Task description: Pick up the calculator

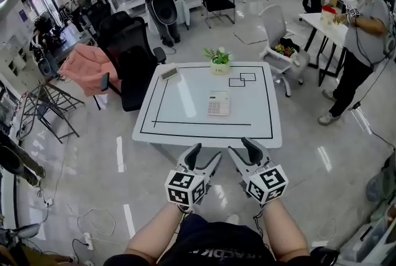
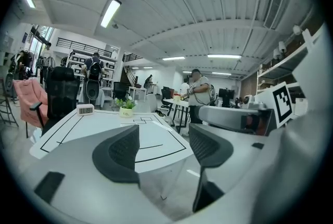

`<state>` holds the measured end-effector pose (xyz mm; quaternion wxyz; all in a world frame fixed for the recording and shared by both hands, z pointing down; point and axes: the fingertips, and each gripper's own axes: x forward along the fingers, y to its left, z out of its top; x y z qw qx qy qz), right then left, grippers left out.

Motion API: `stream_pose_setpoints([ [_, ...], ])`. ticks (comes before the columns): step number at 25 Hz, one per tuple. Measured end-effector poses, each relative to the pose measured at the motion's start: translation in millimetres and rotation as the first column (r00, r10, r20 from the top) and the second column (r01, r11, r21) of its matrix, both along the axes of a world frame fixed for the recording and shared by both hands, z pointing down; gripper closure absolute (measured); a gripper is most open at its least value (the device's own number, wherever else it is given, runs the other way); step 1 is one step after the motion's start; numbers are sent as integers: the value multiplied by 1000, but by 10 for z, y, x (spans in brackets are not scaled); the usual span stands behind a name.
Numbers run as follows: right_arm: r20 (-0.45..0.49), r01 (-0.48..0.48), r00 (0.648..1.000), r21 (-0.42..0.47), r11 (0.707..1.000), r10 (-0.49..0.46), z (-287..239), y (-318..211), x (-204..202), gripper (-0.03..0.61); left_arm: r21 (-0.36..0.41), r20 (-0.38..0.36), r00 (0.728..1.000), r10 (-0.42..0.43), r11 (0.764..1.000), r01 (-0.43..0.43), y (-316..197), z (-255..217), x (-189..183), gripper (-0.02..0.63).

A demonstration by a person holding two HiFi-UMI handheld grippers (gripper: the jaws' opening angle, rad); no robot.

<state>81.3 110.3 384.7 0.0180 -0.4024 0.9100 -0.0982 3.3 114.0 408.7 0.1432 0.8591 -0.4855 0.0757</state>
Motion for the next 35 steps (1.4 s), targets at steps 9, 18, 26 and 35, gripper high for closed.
stream_pose_setpoints([
  [9, 5, 27, 1000, -20, 999, -27, 90, -151, -2, 379, -20, -30, 999, -41, 999, 40, -161, 41, -55, 321],
  [18, -29, -29, 999, -75, 997, 27, 295, -725, -186, 379, -74, -78, 997, -13, 997, 7, -772, 273, -319, 321],
  [26, -86, -111, 991, -108, 988, 102, 445, -1524, -564, 379, -113, -118, 991, 64, 991, -77, -1612, 456, -679, 321],
  [35, -129, -191, 976, -129, 973, 174, 522, -2124, -1067, 379, -152, -163, 975, 149, 973, -174, -2272, 584, -1061, 321],
])
